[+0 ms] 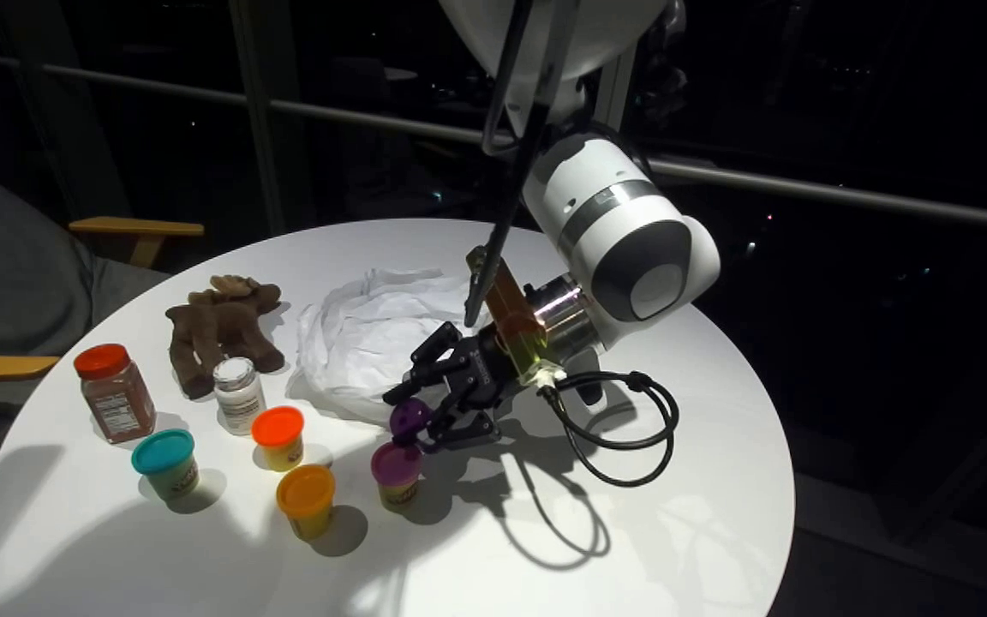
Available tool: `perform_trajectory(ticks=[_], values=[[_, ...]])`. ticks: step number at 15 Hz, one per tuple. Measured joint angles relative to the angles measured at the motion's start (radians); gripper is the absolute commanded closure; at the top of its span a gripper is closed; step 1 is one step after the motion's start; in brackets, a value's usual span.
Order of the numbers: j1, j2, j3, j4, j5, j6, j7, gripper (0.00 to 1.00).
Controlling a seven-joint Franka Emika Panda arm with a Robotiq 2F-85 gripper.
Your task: Take everything out of the plastic bag
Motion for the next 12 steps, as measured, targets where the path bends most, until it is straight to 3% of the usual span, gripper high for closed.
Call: perform_trajectory(ticks=[12], values=[[-0.013,0.017,-0.014,0.047,0.0,-0.009,0.016,0.76]])
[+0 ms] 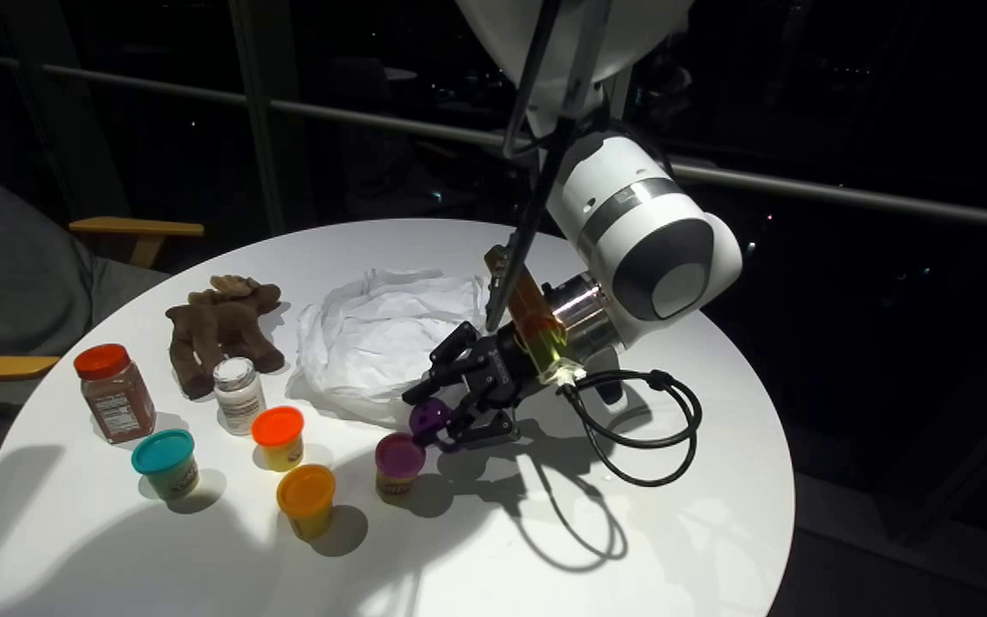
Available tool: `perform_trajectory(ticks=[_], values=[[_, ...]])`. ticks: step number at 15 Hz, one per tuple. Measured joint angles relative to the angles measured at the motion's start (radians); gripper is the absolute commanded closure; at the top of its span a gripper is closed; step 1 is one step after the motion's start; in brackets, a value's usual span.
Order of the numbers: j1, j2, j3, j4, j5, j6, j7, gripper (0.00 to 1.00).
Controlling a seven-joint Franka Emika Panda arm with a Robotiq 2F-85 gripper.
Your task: Take everything out of the plastic bag
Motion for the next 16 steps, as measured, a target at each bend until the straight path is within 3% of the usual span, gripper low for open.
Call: perform_trajectory(ticks=[16], values=[[-0.039,0.039,-0.007,0.034,0.002,-0.002,0.006,0.76]])
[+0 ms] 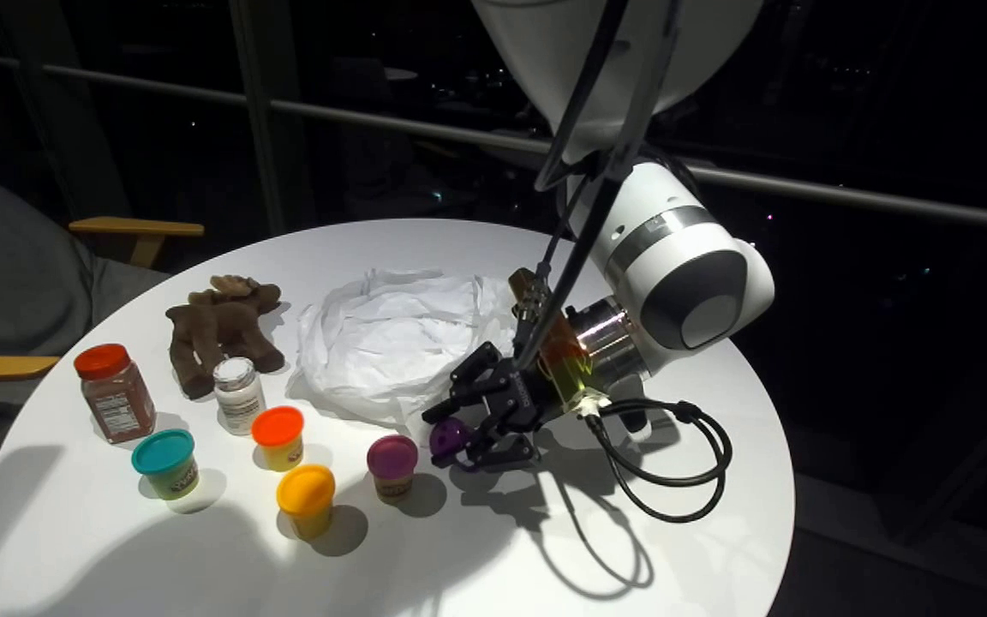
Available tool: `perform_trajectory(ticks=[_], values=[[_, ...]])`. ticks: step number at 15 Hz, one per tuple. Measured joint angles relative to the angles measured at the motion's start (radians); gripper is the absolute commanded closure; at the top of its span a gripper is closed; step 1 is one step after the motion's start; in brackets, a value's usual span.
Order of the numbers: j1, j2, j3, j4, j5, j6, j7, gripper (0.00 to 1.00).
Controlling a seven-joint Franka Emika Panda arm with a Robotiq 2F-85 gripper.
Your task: Take everything out of the plastic bag
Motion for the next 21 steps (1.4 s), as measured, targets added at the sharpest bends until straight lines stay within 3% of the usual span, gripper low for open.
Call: perform_trajectory(ticks=[2,4,5,7,17,21], values=[[0.0,0.003,0.0,0.008,0.0,0.001,0.003,0.41],[-0.002,0.004,-0.001,0.016,0.0,0.004,0.006,0.3],[-0.004,0.004,-0.002,0.018,0.0,0.006,0.008,0.11],[-0.011,0.004,-0.002,0.024,0.0,0.009,0.009,0.0],[-0.032,-0.002,-0.003,0.045,0.003,0.05,0.017,0.0],[0.014,-0.042,-0.017,0.032,-0.022,0.16,0.053,0.0]])
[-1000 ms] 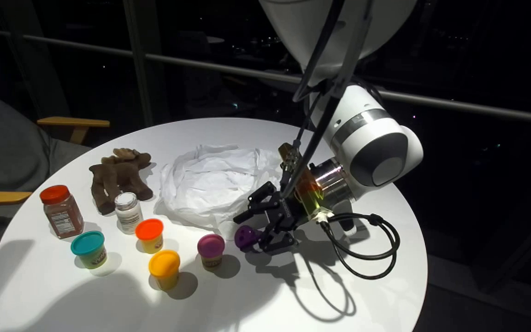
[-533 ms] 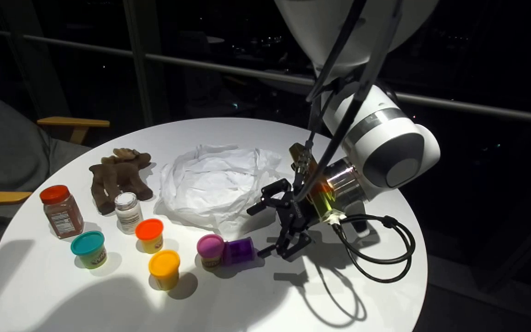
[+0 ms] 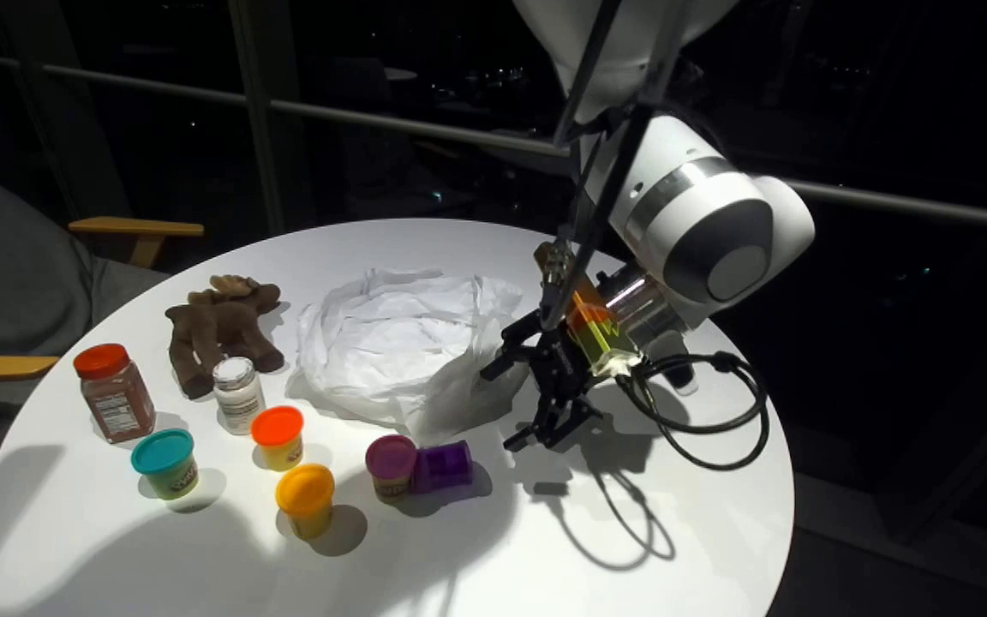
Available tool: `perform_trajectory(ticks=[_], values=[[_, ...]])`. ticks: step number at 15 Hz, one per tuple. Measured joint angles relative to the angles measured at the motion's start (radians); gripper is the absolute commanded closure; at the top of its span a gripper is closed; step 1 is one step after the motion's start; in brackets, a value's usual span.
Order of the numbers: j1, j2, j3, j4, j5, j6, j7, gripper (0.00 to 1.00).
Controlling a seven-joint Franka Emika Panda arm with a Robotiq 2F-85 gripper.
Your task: Take everything out of the plastic bag
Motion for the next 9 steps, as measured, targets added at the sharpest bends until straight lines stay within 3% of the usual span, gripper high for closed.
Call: perform_trajectory(ticks=[9], values=[[0.279,-0.258,-0.072,-0.138,-0.247,0.217,0.237,0.0]])
